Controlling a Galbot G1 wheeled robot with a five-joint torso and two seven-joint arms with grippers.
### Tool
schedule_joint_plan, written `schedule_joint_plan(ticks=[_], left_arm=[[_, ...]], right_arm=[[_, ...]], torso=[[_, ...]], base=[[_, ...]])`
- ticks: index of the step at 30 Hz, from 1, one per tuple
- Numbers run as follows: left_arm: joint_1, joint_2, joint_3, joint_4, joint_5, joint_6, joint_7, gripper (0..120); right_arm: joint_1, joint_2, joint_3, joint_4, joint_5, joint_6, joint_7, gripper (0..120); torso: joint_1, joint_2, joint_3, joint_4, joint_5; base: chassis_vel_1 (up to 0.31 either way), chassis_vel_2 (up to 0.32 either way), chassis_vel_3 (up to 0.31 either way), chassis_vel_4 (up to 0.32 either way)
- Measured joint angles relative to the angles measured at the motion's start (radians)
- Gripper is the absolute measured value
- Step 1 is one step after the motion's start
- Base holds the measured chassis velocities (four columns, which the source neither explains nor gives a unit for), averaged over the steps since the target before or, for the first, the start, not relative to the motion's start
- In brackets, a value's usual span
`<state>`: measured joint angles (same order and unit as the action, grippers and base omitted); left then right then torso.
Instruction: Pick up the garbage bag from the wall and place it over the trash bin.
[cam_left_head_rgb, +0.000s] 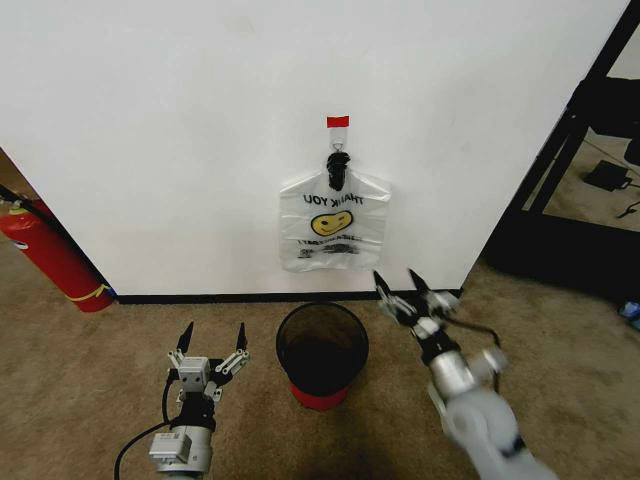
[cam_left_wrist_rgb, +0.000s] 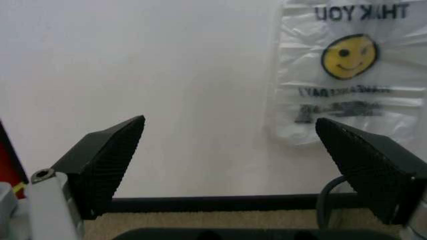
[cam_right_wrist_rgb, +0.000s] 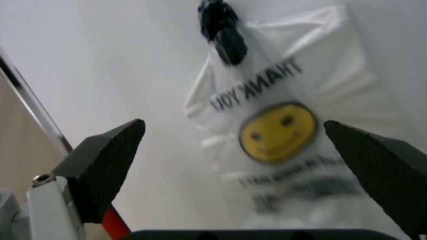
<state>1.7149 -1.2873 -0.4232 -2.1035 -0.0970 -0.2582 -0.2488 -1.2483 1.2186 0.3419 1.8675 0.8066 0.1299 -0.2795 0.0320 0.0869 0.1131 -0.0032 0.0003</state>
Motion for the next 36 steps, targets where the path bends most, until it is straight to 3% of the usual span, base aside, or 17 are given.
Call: schedule_joint_plan(ticks=[2,4,8,15,36], left_arm=[[0.009,-0.013,-0.011,0.003,0.01,-0.004,-0.002,100],[0.016,-0.043,-0.013,0.005,0.027,-0.011,-0.002,100],[0.015,-0.067,-0.005,0.01,0.043,-0.016,0.001,100],[-0.005,-0.055,-0.015,0.027,0.033,-0.016,-0.001,100],[-0.007,-0.029,-0.05,-0.005,-0.011,-0.016,-0.006,100]], right_arm=[[0.193,0.006,-0.059,-0.153,0.156,-0.04,-0.05,100],[0.357,0.068,-0.094,-0.239,0.258,-0.09,-0.039,100],[0.539,0.098,-0.152,-0.357,0.335,-0.124,-0.028,100],[0.633,0.113,-0.189,-0.465,0.359,-0.124,-0.015,100],[0.696,0.165,-0.24,-0.567,0.324,-0.129,-0.003,100]], torso=[[0.0,0.0,0.0,0.0005,-0.0001],[0.0,0.0,0.0,0.0005,0.0],[0.0,0.0,0.0,0.0,-0.0002],[0.0,0.0,0.0,-0.0001,-0.0005],[0.0,0.0,0.0,0.0002,-0.0005]], base=[[0.0,0.0,0.0,0.0],[0.0,0.0,0.0,0.0],[0.0,0.0,0.0,0.0],[0.0,0.0,0.0,0.0],[0.0,0.0,0.0,0.0]])
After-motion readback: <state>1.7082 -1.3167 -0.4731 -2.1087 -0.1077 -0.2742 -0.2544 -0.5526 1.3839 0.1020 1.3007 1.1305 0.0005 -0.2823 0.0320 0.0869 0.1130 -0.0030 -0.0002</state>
